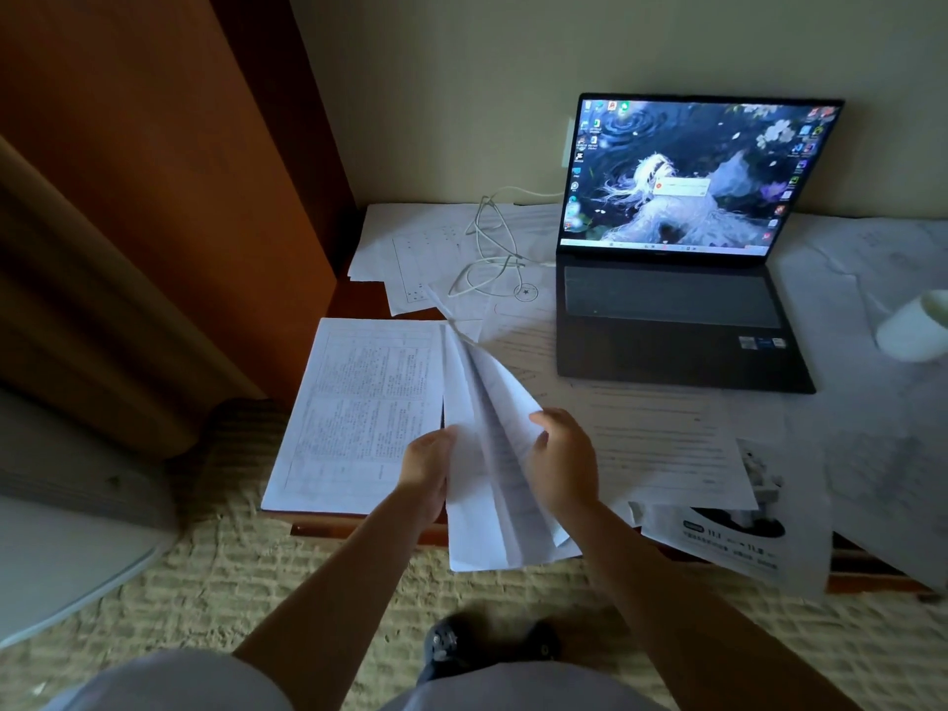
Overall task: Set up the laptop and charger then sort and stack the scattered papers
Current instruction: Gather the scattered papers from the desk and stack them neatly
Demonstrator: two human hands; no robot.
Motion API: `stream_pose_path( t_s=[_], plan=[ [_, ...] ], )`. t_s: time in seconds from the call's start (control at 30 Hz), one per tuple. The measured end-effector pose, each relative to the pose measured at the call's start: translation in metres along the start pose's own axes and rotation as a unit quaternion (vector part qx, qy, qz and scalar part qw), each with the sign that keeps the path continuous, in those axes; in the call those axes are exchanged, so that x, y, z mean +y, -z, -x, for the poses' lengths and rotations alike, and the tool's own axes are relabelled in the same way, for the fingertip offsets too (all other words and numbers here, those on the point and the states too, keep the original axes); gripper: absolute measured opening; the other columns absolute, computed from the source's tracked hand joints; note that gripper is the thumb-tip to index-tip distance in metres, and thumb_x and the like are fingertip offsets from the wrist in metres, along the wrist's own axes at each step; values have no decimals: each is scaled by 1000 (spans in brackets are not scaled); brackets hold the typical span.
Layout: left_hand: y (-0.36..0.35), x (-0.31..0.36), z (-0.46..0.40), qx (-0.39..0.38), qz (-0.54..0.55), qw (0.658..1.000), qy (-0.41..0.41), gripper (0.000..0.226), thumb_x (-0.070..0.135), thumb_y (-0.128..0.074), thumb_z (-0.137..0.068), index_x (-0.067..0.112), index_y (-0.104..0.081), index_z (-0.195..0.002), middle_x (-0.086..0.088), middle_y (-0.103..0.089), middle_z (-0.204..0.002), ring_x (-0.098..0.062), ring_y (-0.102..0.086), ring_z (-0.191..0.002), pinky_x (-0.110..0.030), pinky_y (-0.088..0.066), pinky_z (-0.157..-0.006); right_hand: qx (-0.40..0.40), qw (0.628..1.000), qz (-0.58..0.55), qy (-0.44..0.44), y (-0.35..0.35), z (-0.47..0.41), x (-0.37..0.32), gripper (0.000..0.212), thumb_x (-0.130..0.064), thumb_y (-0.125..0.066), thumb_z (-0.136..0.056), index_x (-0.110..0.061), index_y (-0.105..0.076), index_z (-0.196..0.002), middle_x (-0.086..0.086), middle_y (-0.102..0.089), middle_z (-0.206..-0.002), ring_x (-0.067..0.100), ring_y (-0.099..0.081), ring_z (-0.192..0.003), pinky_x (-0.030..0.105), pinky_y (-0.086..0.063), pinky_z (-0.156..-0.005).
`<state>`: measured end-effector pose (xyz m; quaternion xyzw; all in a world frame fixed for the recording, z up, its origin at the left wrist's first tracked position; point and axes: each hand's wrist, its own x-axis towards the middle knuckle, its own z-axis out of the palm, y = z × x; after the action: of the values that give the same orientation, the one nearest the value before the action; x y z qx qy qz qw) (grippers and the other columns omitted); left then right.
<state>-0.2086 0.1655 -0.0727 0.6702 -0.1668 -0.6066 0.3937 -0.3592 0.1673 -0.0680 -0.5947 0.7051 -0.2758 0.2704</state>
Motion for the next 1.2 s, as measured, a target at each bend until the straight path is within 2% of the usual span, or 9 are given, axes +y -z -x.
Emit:
stream_pose_path(
  t_s=[0.13, 0.4, 0.47, 0.6, 0.7, 0.83, 0.93, 1.03, 1.2],
  plan=[
    [1, 0, -1, -2, 45, 999, 17, 21, 14, -51, -96, 1, -64, -85, -16, -65, -81, -30, -61, -75, -40, -52, -76, 45, 996, -40, -67, 3, -2, -14, 35, -33, -51, -95, -6, -61, -115, 5, -62, -118, 24, -60, -107, 28, -44, -85],
    [4, -5, -7, 27, -35, 998, -43, 16, 11, -69, -86, 9, -67, -102, -16, -70, -101, -32, -67, -93, -45, -56, -84, -54, 993, 38, -101, -2, 5, -22, 91, -79, -54, -68, -10, -45, -127, 0, -50, -120, 22, -59, -103, 39, -54, -82],
    [3, -2, -7, 41, -46, 997, -53, 17, 11, -74, -81, 10, -69, -97, -14, -70, -99, -29, -68, -91, -42, -57, -81, -71, 990, 48, -115, -3, 4, -23, 90, -77, -54, -69, -9, -43, -127, 1, -50, -119, 24, -59, -104, 35, -52, -79],
    [4, 2, -10, 44, -32, 997, -45, 29, 8, -81, -73, 2, -70, -100, -13, -71, -93, -25, -69, -79, -28, -55, -62, -42, 988, 69, -130, 6, 0, -20, 36, -29, -48, -95, -8, -57, -123, 9, -62, -120, 28, -60, -110, 33, -50, -87],
    [6, 6, -10, 52, -8, 998, -47, 27, 6, -83, -70, 5, -68, -92, -14, -71, -92, -26, -69, -81, -28, -55, -62, 0, 997, 33, -65, 11, 0, -17, 36, -15, -45, -99, -8, -50, -133, 9, -56, -134, 26, -53, -123, 32, -43, -100],
    [6, 9, -13, 63, -4, 996, -60, 37, 11, -87, -65, 3, -69, -97, -14, -72, -94, -27, -70, -82, -32, -58, -70, -98, 991, -36, 79, 5, 5, -17, 52, 2, -43, -95, -18, -38, -143, 3, -45, -145, 20, -44, -132, 23, -32, -107],
    [9, 15, -13, 69, -17, 996, -59, 45, 25, -90, -62, 9, -68, -98, -10, -72, -96, -26, -70, -87, -39, -58, -83, -110, 990, -49, 76, -1, 5, -23, 46, 0, -40, -95, -15, -48, -138, 3, -51, -140, 18, -46, -130, 21, -33, -107],
    [9, 23, -9, 15, -24, 998, -51, 42, 44, -80, -71, 14, -68, -98, -11, -71, -102, -28, -69, -94, -43, -55, -88, -145, 987, -68, -7, -6, 2, -30, 32, -22, -49, -97, -8, -61, -124, 8, -61, -127, 22, -55, -119, 29, -41, -100],
    [10, 19, -8, -74, 94, 992, 40, 63, 55, -51, -90, 6, -56, -129, -20, -65, -118, -33, -64, -108, -45, -54, -86, -232, 953, -177, -87, -5, 3, -34, 48, -54, -60, -84, -7, -66, -83, 9, -68, -84, 19, -66, -83, 30, -49, -73]
  ],
)
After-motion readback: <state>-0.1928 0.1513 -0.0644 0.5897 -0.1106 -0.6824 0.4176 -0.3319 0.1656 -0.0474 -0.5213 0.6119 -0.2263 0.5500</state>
